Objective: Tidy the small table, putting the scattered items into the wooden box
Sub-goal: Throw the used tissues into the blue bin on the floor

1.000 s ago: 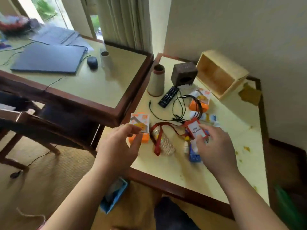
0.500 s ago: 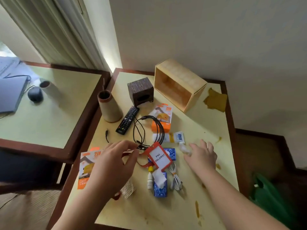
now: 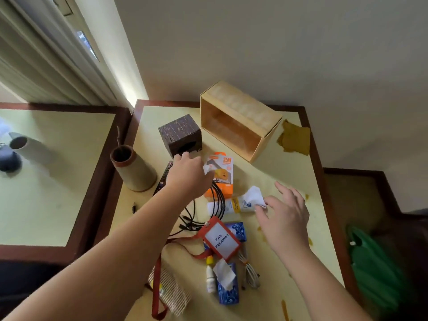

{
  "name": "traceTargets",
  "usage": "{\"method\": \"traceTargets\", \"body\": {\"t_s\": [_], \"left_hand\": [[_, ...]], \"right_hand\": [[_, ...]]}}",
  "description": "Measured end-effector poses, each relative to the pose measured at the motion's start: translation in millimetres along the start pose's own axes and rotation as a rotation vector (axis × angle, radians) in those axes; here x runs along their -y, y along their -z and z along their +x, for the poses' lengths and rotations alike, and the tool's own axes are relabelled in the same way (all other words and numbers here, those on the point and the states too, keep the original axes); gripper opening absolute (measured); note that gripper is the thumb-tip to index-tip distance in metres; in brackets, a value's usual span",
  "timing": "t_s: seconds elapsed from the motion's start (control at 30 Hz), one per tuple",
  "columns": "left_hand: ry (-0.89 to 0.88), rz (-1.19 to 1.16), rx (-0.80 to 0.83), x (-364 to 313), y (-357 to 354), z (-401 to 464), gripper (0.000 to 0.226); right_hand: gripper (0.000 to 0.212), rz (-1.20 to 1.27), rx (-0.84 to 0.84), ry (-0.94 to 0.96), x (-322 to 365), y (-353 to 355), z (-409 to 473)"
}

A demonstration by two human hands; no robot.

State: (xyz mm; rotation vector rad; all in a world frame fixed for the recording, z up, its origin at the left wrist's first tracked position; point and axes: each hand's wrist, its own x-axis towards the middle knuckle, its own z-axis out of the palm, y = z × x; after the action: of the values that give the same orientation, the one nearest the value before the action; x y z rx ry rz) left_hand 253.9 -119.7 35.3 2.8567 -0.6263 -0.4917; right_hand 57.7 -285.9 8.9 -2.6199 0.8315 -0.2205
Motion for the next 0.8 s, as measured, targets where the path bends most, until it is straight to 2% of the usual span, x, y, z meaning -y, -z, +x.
{"method": "traceTargets", "body": {"t_s": [0.17, 0.23, 0.3, 0.4, 0.5, 0.63, 0.7, 0.8], "left_hand": [[0.069, 0.132, 0.205, -7, -24, 39, 0.069], [0.086, 0.135, 0.247, -8, -31, 44, 0.067], [0.092, 0.077, 0.230, -8, -37, 45, 0.055], [0.092, -0.026, 0.075, -5, -41, 41, 0.030], [0.065, -0.064, -0.067, 3, -44, 36, 0.028], [0.043, -0.237, -0.253, 13, -36, 15, 0.027], [0.005, -0.325, -0.350, 16, -26, -10, 0.023], [-0.039, -0.347, -0.483, 21, -16, -61, 0.016]], "right_hand": [[0.006, 0.041, -0.043, -0.045, 1, 9, -4], [0.007, 0.049, -0.049, -0.048, -2, 10, -8], [0.008, 0.049, -0.042, -0.037, -4, 7, -11], [0.008, 0.063, -0.030, -0.018, -4, 3, -11], [0.008, 0.080, -0.025, 0.004, -2, -2, -6], [0.007, 0.154, 0.030, 0.079, 10, -3, 2], [0.008, 0.202, 0.149, 0.211, 15, -4, 2], [0.013, 0.170, 0.423, 0.468, 17, -8, -15]]}}
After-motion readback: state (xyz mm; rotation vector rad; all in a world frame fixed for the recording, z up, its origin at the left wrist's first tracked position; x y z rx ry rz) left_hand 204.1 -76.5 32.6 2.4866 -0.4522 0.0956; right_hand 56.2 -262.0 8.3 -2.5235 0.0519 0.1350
